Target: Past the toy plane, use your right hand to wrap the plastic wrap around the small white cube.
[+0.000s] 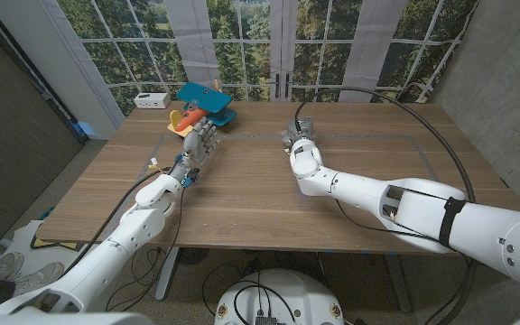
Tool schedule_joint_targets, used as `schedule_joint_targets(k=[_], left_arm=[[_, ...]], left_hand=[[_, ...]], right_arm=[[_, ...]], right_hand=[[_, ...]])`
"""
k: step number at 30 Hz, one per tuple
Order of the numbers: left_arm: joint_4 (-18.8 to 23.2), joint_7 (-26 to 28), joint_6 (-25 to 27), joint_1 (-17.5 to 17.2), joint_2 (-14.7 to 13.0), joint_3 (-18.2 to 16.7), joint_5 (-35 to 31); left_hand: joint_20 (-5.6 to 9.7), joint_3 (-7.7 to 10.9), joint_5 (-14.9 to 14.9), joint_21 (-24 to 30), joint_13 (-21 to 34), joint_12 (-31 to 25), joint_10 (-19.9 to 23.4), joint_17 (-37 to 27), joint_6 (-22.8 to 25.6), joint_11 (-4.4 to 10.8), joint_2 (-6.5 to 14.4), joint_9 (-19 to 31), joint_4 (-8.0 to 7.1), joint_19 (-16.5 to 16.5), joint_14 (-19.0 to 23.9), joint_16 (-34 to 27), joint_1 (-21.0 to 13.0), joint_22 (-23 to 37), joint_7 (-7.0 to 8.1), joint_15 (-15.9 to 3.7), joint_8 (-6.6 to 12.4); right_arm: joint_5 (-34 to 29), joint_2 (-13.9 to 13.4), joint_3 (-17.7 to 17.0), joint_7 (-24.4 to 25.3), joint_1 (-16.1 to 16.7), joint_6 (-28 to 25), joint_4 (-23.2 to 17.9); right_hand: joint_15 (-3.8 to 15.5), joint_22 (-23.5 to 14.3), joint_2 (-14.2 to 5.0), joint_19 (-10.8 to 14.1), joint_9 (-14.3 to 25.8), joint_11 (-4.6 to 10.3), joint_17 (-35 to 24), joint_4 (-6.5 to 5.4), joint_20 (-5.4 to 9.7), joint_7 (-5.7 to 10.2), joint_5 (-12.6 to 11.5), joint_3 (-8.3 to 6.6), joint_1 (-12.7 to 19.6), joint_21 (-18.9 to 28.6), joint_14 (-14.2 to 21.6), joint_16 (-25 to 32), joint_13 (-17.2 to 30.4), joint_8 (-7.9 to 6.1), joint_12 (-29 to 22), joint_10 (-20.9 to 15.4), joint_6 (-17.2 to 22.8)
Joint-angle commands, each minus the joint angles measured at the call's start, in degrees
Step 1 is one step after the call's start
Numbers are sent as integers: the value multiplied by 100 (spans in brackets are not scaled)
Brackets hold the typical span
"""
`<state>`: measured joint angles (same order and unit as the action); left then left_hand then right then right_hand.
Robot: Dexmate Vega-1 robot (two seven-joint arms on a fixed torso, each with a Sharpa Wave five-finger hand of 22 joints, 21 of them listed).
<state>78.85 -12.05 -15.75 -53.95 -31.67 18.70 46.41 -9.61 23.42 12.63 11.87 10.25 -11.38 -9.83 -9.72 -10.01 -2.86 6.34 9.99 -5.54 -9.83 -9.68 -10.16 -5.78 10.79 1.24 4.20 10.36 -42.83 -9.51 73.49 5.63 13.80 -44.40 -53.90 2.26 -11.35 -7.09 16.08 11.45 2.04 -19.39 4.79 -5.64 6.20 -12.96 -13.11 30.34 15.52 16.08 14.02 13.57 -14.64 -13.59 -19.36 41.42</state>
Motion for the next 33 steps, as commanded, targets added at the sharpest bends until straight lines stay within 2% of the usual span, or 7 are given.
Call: schedule_joint_targets(k=[1,3,6,11,15,21,33], left_arm=[[42,59,40,-21,-32,-15,-9],[46,69,53,-25,-33,-19,0],[28,57,57,-7,-36,-10,-11],[-63,-9,75,81,-7,22,-12],[-197,-103,86,201,50,69,-15],[-378,-228,111,377,116,144,-46],[-682,-457,80,639,254,237,-81]], left_hand=[[-16,7,-24,14,19,17,-1141,-10,-740,5,5,15,48,-55,-1099,-3,-59,15,23,25,8],[-18,9,-25,15,19,16,-1142,-10,-743,1,7,15,49,-53,-1097,-4,-61,15,22,28,7],[-18,10,-26,15,19,15,-1142,-10,-741,13,9,15,51,-54,-1095,-4,-63,15,23,31,8],[-15,14,-28,16,19,14,-1141,-9,-754,-1,13,15,54,-53,-1093,-6,-69,15,28,30,4],[-15,17,-31,17,19,13,-1141,-9,-755,1,16,15,58,-51,-1090,-7,-73,15,26,31,5],[-19,24,-37,10,20,15,-1153,-8,-765,-27,20,15,68,-71,-1081,-9,-85,15,27,107,5],[-20,32,-44,9,21,13,-1158,-8,-782,-55,26,15,77,-77,-1083,-8,-97,15,31,130,3]], right_arm=[[512,225,-52,877,0,472,452],[539,232,-102,1307,78,555,488],[630,167,-255,1944,219,717,432],[786,52,-619,3033,501,808,234],[811,-139,-817,3467,695,659,-183],[761,-414,-1032,3775,980,293,-822],[475,-980,-1051,3395,1498,-361,-2040]], right_hand=[[267,-14,-95,115,-4,66,56,294,-19,29,-56,-193,435,46,173,49,-24,-95,-86,-347,426],[410,-7,-194,257,8,176,94,491,57,13,-58,-440,925,97,403,133,-46,-333,-149,-674,1153],[599,-8,-276,477,12,260,62,504,192,-24,-13,-633,1305,188,794,334,-60,-548,-232,-1080,1760],[709,-7,-233,622,5,255,63,488,240,-194,51,-754,1496,254,1232,506,-71,-635,-349,-1537,2024],[731,-5,-195,647,-1,251,112,480,242,-293,74,-831,1545,267,1398,515,-76,-673,-379,-1689,2146],[736,-2,-128,615,-5,243,169,481,209,-364,111,-914,1586,257,1543,504,-81,-704,-422,-1897,2230],[704,-1,-68,587,-6,235,203,467,180,-395,139,-956,1582,249,1621,489,-85,-736,-409,-1945,2305]])
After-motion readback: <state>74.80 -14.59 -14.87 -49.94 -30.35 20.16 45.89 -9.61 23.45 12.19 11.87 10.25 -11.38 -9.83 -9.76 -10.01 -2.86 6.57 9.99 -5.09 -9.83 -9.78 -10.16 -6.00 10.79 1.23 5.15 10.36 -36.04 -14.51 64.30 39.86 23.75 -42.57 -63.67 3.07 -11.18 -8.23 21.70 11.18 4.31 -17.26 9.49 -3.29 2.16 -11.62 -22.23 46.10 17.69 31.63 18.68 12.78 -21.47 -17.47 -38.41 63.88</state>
